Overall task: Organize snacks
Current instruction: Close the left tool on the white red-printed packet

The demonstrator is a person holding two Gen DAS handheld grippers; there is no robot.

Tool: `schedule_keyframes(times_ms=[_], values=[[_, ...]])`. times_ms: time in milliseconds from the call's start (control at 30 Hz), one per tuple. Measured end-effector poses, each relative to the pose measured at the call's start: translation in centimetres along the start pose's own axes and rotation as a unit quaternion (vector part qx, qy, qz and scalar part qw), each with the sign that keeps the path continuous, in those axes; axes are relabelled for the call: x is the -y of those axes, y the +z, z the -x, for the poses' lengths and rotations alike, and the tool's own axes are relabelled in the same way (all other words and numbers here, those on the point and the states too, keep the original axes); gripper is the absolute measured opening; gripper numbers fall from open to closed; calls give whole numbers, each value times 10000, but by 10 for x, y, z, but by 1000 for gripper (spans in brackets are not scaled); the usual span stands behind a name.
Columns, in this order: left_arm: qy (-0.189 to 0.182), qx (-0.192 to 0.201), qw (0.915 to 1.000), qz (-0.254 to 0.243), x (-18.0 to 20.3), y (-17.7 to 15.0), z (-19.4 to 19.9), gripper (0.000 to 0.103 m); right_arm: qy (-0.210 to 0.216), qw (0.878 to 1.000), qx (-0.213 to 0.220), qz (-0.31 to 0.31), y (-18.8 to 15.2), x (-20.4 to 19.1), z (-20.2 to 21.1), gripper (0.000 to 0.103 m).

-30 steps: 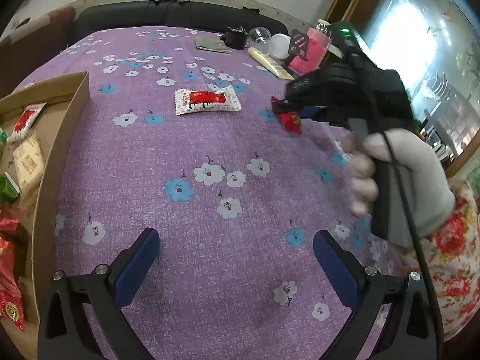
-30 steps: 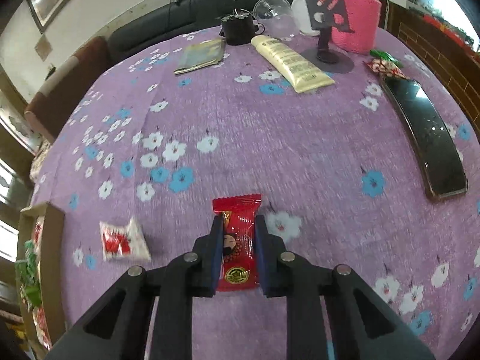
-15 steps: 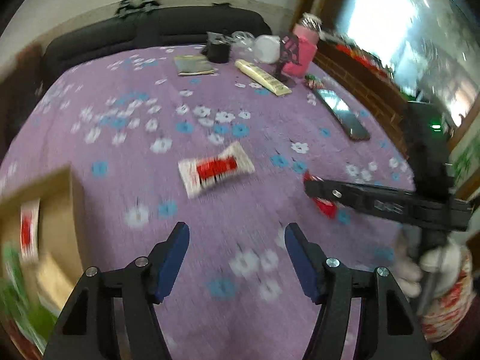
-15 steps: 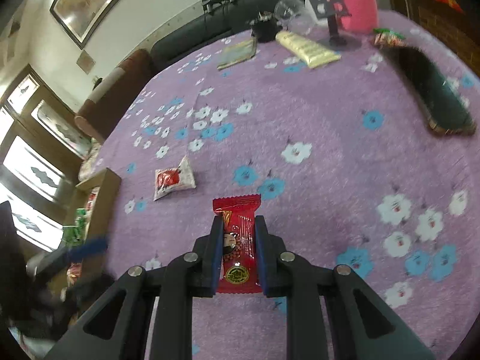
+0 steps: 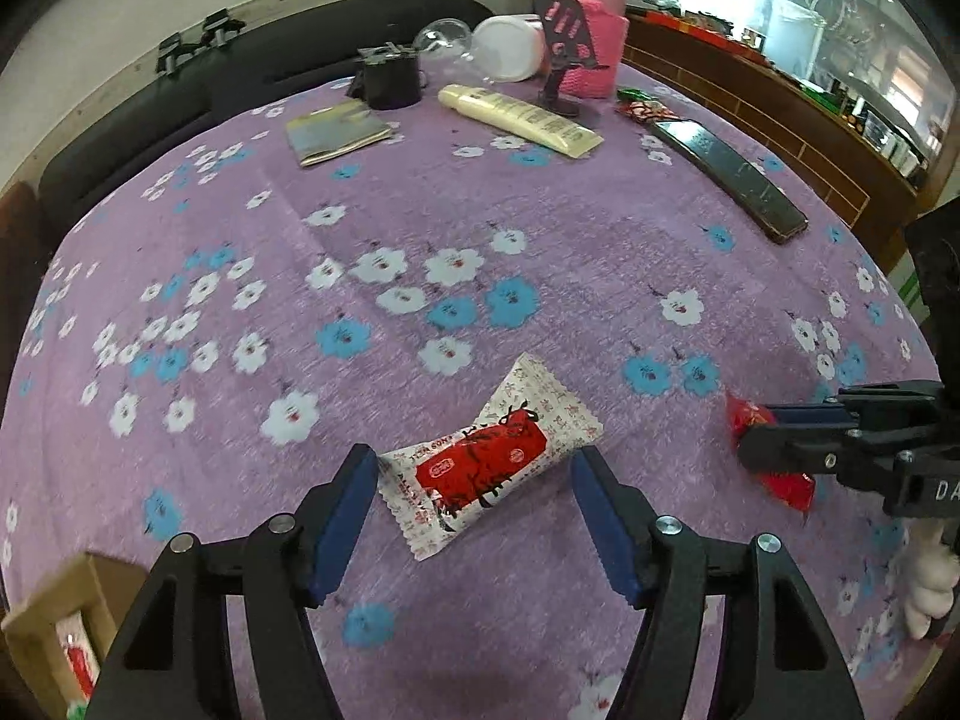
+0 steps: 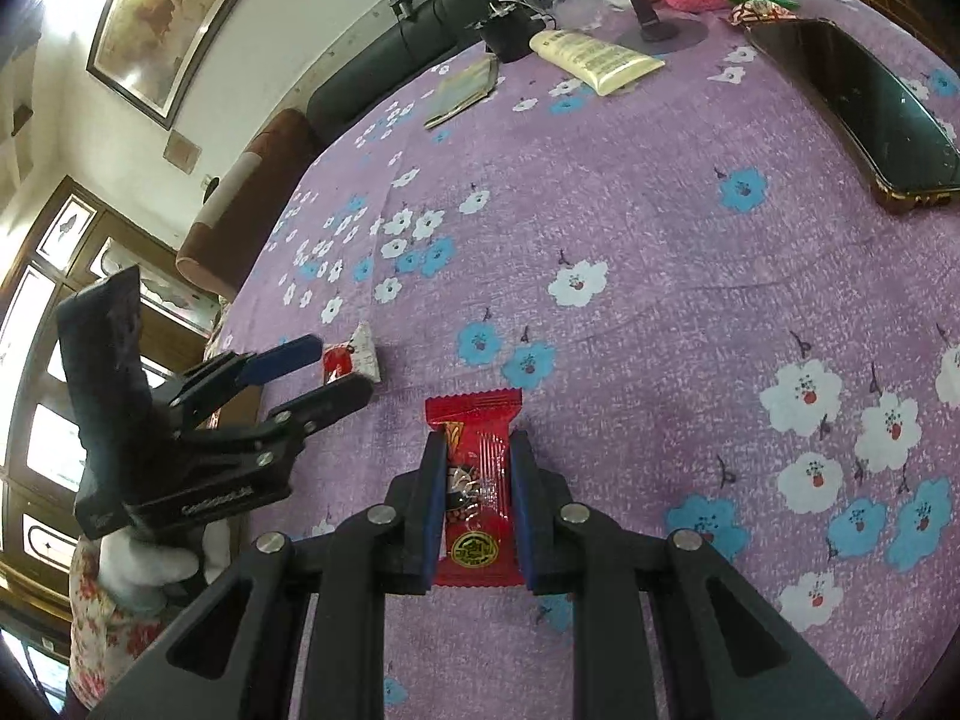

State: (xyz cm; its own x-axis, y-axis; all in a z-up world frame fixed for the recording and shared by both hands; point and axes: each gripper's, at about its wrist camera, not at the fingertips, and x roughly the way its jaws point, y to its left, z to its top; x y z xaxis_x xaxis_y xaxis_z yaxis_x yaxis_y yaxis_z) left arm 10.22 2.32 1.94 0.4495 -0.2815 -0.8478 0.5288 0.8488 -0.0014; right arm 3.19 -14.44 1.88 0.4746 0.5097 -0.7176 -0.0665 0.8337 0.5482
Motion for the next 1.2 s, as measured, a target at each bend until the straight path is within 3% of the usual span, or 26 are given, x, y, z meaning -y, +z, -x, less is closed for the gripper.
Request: schedule_keyframes(times_ms=[133, 200, 267, 367, 433, 500, 567, 767, 833, 900, 933, 1100, 1200], values=[[158, -6, 9996, -231, 14, -2, -5, 71, -44, 10000, 29, 80, -1, -2, 0, 19], [-4, -88, 9997, -220, 20, -2, -3, 50, -34, 10000, 37, 65, -1, -2, 0, 19], [-135, -161, 9995, -222, 27, -3, 3, 40, -30, 10000, 47, 62, -1, -2, 0, 19], [-193, -130, 9994, -266, 36, -7, 14, 40, -31, 10000, 44, 57, -1, -2, 0, 19], [-144, 4, 9994, -306, 39, -7, 22, 41, -16, 10000, 38, 33, -1, -1, -1, 19], [-175, 124, 9991, -354, 41, -3, 26, 62, -4, 10000, 33, 7, -1, 0, 0, 19], [-67, 266, 9984, -501, 45, 2, 27, 72, 1, 10000, 27, -18, -1, 0, 0, 19], [-61, -4, 9968, -796, 57, 11, -4, 72, 41, 9997, 145, -172, 0, 5, 6, 19], [-144, -122, 9968, -780, 61, 11, -12, 64, 45, 9995, 220, -210, 2, 8, 10, 19], [-217, -95, 9973, -698, 62, 11, -10, 37, 37, 9994, 266, -230, 3, 9, 12, 19], [-180, -94, 9978, -634, 62, 11, -9, 32, 34, 9993, 276, -240, 3, 10, 12, 19], [-148, 27, 9998, -151, 49, 5, 1, 25, 13, 9993, 292, -226, 3, 10, 12, 19], [-355, 136, 9991, 194, 40, -3, 14, 25, 25, 9993, 333, -193, 2, 8, 12, 19]])
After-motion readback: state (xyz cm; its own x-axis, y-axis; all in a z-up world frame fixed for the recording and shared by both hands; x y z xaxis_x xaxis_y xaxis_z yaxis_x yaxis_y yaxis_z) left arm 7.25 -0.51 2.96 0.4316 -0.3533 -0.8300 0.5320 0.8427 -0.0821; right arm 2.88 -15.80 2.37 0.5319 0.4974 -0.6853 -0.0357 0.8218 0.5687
